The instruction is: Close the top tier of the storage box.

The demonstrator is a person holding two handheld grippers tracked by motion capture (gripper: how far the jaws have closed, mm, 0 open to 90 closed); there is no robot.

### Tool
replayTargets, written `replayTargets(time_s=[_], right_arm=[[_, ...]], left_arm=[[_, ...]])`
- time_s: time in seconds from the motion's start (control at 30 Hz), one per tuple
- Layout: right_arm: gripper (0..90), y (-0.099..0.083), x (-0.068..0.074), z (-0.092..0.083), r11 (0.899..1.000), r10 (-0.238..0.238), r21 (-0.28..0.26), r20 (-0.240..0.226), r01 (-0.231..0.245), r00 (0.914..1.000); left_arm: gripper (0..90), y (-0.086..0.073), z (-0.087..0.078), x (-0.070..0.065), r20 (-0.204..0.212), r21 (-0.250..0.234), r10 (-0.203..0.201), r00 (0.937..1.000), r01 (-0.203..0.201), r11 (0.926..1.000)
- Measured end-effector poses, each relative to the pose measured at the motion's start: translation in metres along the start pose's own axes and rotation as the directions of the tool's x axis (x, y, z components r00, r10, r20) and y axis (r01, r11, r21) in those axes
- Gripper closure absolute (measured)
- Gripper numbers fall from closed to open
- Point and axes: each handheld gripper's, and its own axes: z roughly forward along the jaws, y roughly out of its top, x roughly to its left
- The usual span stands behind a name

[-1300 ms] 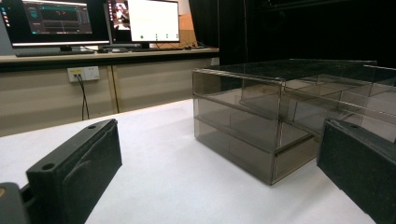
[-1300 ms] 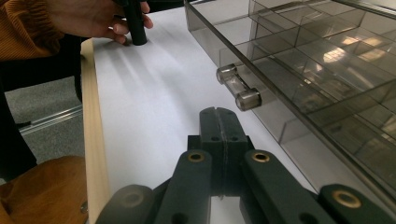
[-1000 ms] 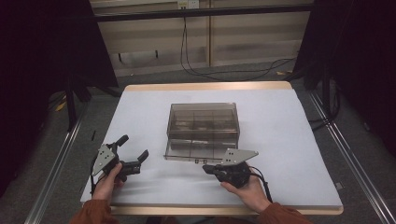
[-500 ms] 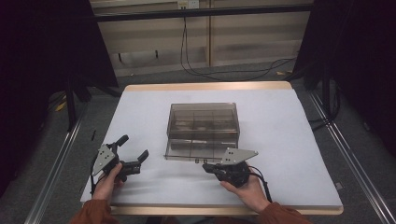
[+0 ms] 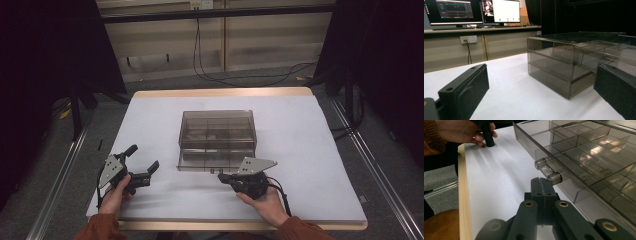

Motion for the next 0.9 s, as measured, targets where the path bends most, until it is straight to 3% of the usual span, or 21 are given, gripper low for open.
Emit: replayTargets(time_s=[0.1, 0.17, 0.9], right_arm=[[90.0, 0.0005, 0.0003, 0.0015, 1.000, 0.003, -0.003, -0.004, -0.003, 1.0000], [90.0, 0.0013, 0.0009, 0.0030, 1.000, -0.001, -0.005, -0.003, 0.001, 1.0000], [90.0, 0.0040, 0.0009, 0.0062, 1.000, 0.000, -0.014, 0.005, 0.001, 1.0000]], left_arm=[[0.0, -0.0002, 0.0007, -0.0011, -0.001, -0.010, -0.015, 0.9999, 0.015, 0.9998], [0.0, 0.0000, 0.0000, 0.0000, 0.000, 0.000, 0.001, 1.0000, -0.001, 1.0000], [0.0, 0.0000, -0.0001, 0.0000, 0.000, 0.000, 0.001, 1.0000, -0.001, 1.0000]])
